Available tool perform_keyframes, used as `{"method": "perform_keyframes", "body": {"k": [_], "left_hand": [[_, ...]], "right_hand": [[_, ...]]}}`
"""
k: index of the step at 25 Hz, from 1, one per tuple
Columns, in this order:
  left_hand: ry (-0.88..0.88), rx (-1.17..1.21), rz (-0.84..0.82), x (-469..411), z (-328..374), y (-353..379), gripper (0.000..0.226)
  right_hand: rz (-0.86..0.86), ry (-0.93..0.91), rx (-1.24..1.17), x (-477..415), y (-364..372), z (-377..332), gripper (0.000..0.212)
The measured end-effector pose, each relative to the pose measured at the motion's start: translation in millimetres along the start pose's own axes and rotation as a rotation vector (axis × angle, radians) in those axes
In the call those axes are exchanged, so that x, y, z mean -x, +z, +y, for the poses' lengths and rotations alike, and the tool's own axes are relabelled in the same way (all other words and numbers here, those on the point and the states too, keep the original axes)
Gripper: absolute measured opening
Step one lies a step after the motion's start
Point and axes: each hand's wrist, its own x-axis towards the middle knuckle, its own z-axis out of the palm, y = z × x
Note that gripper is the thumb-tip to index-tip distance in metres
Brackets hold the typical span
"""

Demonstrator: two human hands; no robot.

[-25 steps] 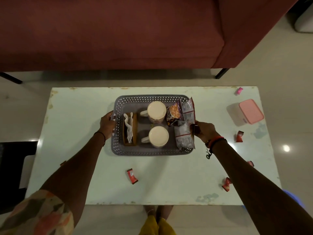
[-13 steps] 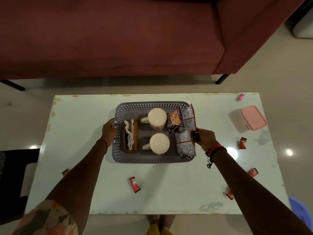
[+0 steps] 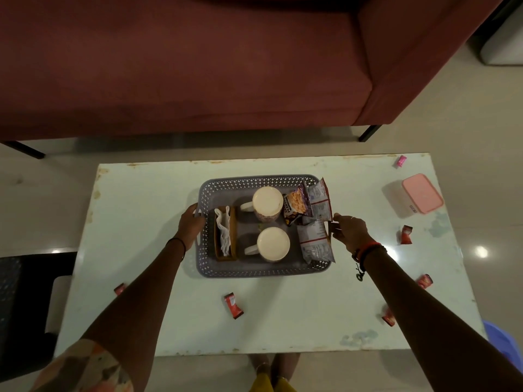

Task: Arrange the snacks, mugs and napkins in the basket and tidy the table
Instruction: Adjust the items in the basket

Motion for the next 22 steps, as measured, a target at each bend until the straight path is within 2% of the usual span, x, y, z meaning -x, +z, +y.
{"method": "perform_keyframes", "body": {"k": [2, 5, 7, 10, 12, 18, 22], "left_hand": [[-0.037, 0.029, 0.005, 4, 7, -4, 0.051], [-0.008, 0.047, 0.138, 27, 12, -7, 0.051], [0.122, 0.034, 0.276, 52, 11, 0, 0.042], [0.393, 0.023, 0.409, 94, 15, 26, 0.029], [0.518, -0.048, 0.374, 116, 26, 52, 0.027], [0.633, -0.122, 0.105, 158, 59, 151, 0.034], [0.701, -0.202, -0.010, 166, 88, 225, 0.028]], "right_hand": [[0.013, 0.025, -0.002, 6, -8, -8, 0.036], [0.098, 0.015, -0.050, 22, -20, -19, 0.013], [0.178, -0.012, -0.023, 26, -25, -17, 0.024], [0.225, -0.045, -0.014, 41, -30, -7, 0.010], [0.279, -0.081, -0.012, 47, -36, 0, 0.011], [0.363, -0.129, -0.044, 35, -74, -1, 0.008], [0.402, -0.106, -0.011, 15, -130, -9, 0.025]]}}
